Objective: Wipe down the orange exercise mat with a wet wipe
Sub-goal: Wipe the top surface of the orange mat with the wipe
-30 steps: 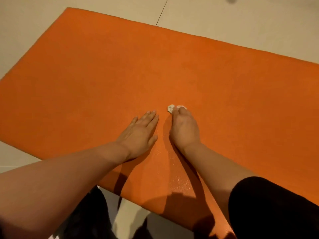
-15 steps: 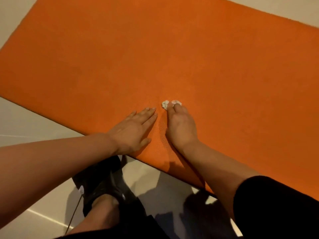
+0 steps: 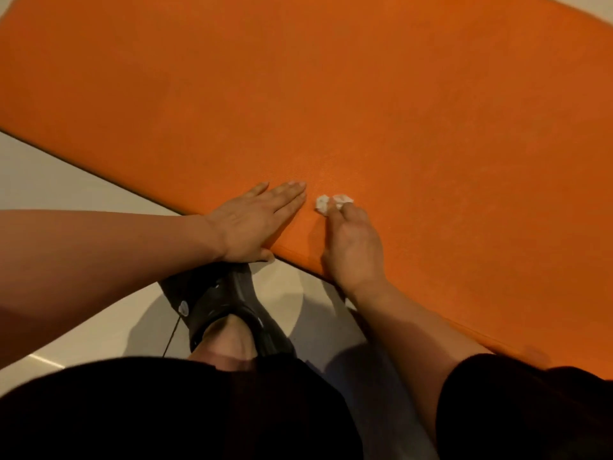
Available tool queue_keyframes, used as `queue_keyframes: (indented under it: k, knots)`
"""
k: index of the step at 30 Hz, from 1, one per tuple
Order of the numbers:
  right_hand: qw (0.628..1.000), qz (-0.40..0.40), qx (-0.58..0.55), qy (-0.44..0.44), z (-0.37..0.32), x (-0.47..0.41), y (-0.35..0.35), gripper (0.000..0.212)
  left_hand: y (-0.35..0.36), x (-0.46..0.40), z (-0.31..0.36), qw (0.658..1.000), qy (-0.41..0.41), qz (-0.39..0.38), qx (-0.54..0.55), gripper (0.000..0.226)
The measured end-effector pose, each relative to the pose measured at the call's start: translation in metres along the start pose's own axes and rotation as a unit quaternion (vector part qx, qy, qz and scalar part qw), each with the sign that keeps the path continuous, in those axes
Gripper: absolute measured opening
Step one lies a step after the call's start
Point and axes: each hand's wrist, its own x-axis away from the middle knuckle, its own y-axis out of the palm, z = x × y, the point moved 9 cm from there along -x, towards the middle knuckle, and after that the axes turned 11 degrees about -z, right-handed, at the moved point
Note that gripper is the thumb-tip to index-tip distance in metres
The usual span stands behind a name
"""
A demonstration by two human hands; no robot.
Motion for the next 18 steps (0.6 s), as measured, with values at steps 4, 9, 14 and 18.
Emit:
queue_keyframes:
  k: [4,9,14,18]
  knots:
    - [0.989,0.063,-0.038,0.129,0.017,0.025,-0.001,0.051,0.007,0.007,-0.005,0.999,-0.026,0.014,-0.023,0.117]
    - [0.999,0.014,-0.031,-0.04,-0.059,0.036,0.034,0.059,0.008,0.003,0.005,0.995,-0.063,0.023,-0.073,0.108]
    - [0.993,0.063,0.007,0.104,0.012,0.076,0.022,0.063,0.007,0.006,0.017,0.991,-0.03,0.026,-0.13,0.098]
    - [0.995,0.057,0.058,0.059,-0.01,0.068,0.023,0.052,0.008,0.001,0.037,0.984,-0.002,0.009,-0.179,0.085]
